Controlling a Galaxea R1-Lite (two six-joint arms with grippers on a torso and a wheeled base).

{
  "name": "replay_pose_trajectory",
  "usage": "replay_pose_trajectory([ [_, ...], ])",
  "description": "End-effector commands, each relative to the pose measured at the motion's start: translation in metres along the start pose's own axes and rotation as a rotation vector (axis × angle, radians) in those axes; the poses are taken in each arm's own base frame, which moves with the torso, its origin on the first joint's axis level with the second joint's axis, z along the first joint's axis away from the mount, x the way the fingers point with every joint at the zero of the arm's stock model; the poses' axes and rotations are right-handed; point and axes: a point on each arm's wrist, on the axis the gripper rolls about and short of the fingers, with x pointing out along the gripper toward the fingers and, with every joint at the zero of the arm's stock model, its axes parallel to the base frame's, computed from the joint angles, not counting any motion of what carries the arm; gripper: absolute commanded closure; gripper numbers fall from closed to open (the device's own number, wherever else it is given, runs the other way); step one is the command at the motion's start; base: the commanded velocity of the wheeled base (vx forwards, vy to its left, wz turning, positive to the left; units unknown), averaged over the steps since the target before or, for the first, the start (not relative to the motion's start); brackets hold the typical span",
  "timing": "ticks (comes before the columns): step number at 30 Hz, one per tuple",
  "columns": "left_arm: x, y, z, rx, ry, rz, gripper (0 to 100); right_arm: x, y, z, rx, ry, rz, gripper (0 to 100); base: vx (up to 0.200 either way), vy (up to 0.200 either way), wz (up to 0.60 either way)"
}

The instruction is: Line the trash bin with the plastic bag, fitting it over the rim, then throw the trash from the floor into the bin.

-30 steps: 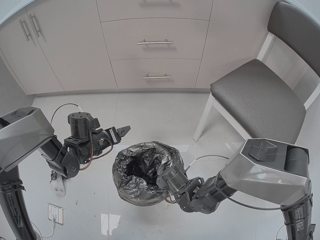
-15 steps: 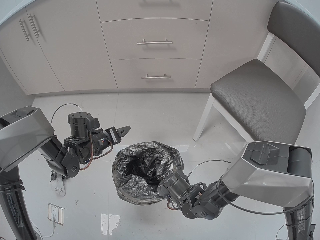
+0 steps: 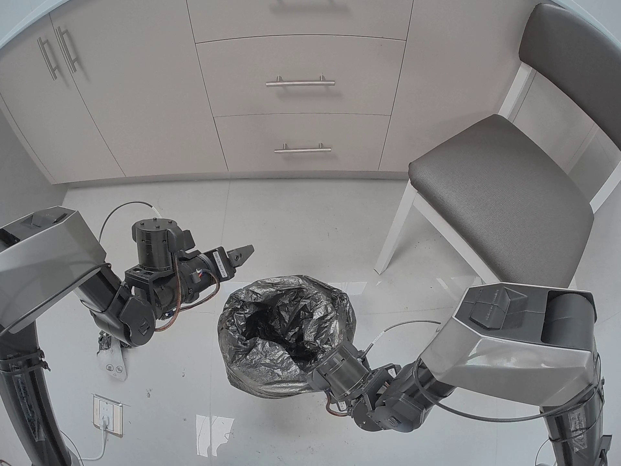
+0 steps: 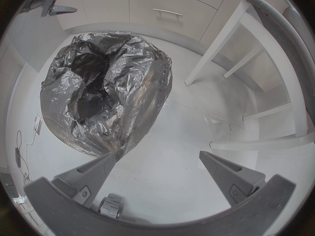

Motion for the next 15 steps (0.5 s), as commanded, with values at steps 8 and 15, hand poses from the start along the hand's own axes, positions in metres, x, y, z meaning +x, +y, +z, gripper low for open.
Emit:
replay_pose_trajectory([
  [8, 0.001, 0.001, -0.002, 0.001, 0.005, 0.003, 0, 0.003, -0.001, -0.009, -0.02, 0.024, -0.008, 0, 0.0, 0.0, 0.0],
  [15, 0.001, 0.001, -0.003, 0.001, 0.008, 0.003, 0, 0.002, -0.004, -0.016, -0.035, 0.04, -0.017, 0, 0.0, 0.0, 0.0],
])
